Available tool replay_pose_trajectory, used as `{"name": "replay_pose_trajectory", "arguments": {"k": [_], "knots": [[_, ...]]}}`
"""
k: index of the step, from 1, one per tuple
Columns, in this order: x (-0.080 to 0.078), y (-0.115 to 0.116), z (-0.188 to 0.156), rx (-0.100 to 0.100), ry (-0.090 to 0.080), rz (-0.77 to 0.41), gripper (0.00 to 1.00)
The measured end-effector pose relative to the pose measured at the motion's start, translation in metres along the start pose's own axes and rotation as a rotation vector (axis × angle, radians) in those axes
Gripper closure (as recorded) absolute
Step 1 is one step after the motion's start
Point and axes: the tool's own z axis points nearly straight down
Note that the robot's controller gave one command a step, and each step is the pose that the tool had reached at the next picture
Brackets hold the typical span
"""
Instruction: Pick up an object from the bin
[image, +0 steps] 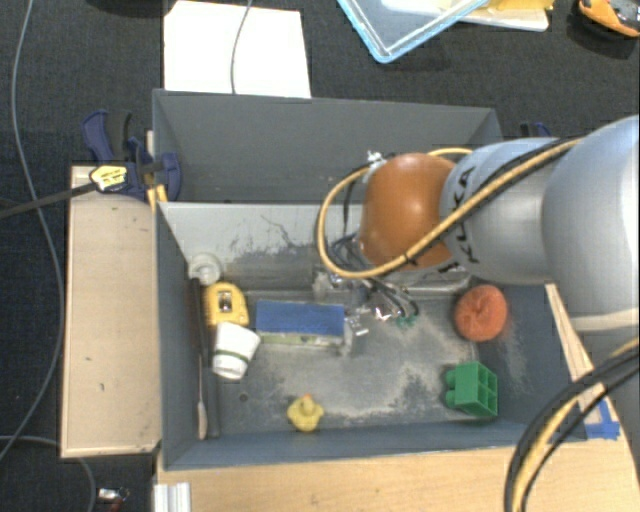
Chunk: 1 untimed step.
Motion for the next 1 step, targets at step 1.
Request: {"name": "replay_pose_trajectory", "arguments": {"k": [1], "knots": [[-0.0028, 0.0158, -0.0008, 0.004, -0.007, 0.016, 1.00]]}}
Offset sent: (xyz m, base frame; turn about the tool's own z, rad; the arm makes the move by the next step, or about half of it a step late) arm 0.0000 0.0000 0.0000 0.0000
